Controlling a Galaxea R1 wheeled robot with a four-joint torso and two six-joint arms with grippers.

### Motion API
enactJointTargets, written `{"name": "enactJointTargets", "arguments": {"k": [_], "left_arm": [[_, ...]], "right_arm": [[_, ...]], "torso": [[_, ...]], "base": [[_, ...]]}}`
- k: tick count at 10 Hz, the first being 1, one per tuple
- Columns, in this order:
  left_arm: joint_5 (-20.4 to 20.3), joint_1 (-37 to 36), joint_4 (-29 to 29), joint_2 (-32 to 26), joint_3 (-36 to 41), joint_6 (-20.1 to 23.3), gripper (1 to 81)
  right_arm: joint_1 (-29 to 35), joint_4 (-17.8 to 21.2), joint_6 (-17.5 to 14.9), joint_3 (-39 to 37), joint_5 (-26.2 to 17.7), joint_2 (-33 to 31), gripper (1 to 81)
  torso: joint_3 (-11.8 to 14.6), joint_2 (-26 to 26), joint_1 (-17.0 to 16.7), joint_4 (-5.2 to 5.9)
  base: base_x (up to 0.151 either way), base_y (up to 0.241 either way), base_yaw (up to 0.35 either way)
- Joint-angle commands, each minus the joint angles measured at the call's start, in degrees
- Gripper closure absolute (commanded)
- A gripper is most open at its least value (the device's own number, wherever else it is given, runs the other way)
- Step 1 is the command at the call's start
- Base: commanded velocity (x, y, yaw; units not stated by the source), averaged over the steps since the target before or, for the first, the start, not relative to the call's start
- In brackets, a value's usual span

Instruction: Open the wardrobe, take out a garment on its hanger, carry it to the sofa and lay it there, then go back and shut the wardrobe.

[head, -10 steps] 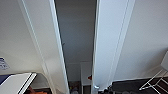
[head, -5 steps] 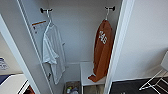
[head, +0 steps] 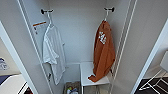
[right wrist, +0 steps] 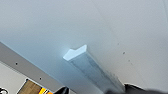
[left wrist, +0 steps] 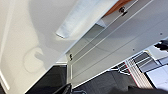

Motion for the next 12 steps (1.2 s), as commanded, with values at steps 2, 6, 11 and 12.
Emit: {"name": "enactJointTargets", "arguments": {"k": [2, 6, 11, 12], "left_arm": [[-18.31, 11.15, 1.91, 9.01, -27.16, -13.55, 1.0], [-10.49, 11.41, 2.61, 26.33, -48.00, -19.71, 1.0], [-3.89, 11.41, 2.79, 40.14, -64.11, -22.45, 1.0], [-2.75, 11.06, 2.52, 41.91, -65.71, -22.53, 1.0]], "right_arm": [[-1.17, 6.35, 8.01, -18.53, -5.07, -2.27, 1.0], [-9.51, 6.62, 10.13, -36.86, -5.34, 5.57, 1.0], [-26.30, 6.36, 10.04, -39.33, 3.26, 12.42, 1.0], [-28.24, 6.18, 9.95, -39.78, 4.06, 13.93, 1.0]], "torso": [[0.00, 0.00, 0.00, 0.00], [0.05, -0.11, -0.15, 0.00], [0.09, -0.15, -0.15, 0.00], [0.09, -0.15, -0.18, 0.00]], "base": [[0.000, 0.000, 0.000], [0.000, 0.000, 0.000], [0.000, 0.000, 0.000], [0.000, 0.000, 0.000]]}}
